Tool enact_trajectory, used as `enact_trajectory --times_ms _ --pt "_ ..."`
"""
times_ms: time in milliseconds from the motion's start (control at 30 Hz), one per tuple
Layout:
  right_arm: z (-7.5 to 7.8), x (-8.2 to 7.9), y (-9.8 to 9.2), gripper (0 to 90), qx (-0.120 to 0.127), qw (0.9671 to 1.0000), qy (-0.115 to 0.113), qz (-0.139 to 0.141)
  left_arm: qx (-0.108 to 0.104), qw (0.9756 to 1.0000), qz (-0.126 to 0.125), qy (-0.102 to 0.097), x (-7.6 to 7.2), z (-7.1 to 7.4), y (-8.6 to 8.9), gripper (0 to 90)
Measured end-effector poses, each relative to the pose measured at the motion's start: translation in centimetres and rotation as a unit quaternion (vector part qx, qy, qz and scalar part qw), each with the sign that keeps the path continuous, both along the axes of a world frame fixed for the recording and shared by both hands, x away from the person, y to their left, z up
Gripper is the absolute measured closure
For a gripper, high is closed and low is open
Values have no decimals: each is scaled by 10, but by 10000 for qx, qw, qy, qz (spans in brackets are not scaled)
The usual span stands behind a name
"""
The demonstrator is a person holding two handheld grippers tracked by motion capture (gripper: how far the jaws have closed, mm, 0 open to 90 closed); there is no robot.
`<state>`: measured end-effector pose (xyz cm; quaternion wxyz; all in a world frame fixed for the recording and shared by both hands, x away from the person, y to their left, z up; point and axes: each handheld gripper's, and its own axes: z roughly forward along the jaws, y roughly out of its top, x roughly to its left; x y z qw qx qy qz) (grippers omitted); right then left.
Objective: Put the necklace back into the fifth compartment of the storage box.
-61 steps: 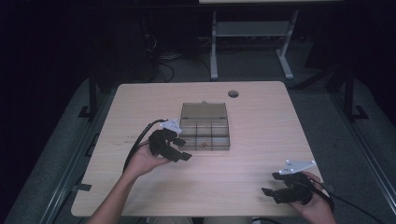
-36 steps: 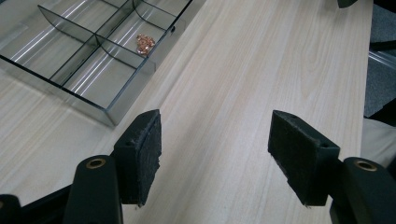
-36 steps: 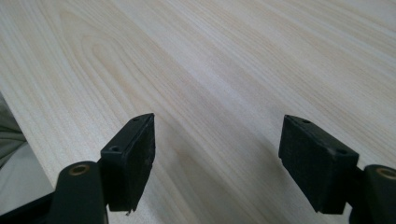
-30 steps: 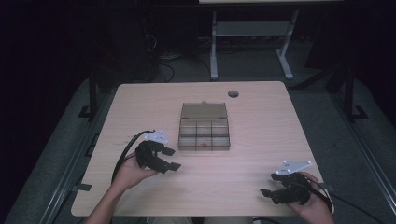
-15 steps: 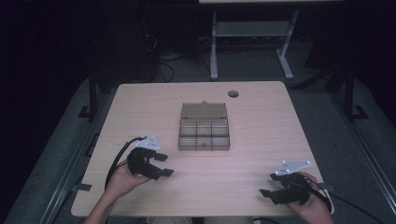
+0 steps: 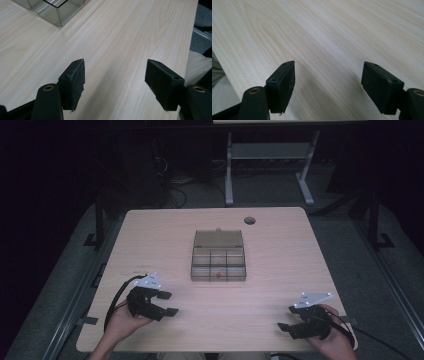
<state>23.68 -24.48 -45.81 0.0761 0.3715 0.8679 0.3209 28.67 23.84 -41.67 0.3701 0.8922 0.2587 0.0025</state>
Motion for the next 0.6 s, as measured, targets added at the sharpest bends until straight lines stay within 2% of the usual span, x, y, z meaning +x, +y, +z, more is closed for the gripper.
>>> enact_trajectory --times_ms 67,367,467,567,600 --pt "1 0 0 268 -31 10000 -8 5 24 10000 10 -8 -3 -1 3 321" --pt "3 -3 1 268 0 10000 -48 2 -128 9996 194 -158 -21 2 18 312" --pt "3 -5 2 268 -9 10000 -32 22 -104 9995 219 -183 -26 -1 21 308" --pt "3 -5 2 268 2 10000 -55 34 -211 9991 292 -230 -29 -4 24 307" --pt "3 -5 2 268 3 10000 -62 52 -170 9991 309 -239 -30 -5 24 305"
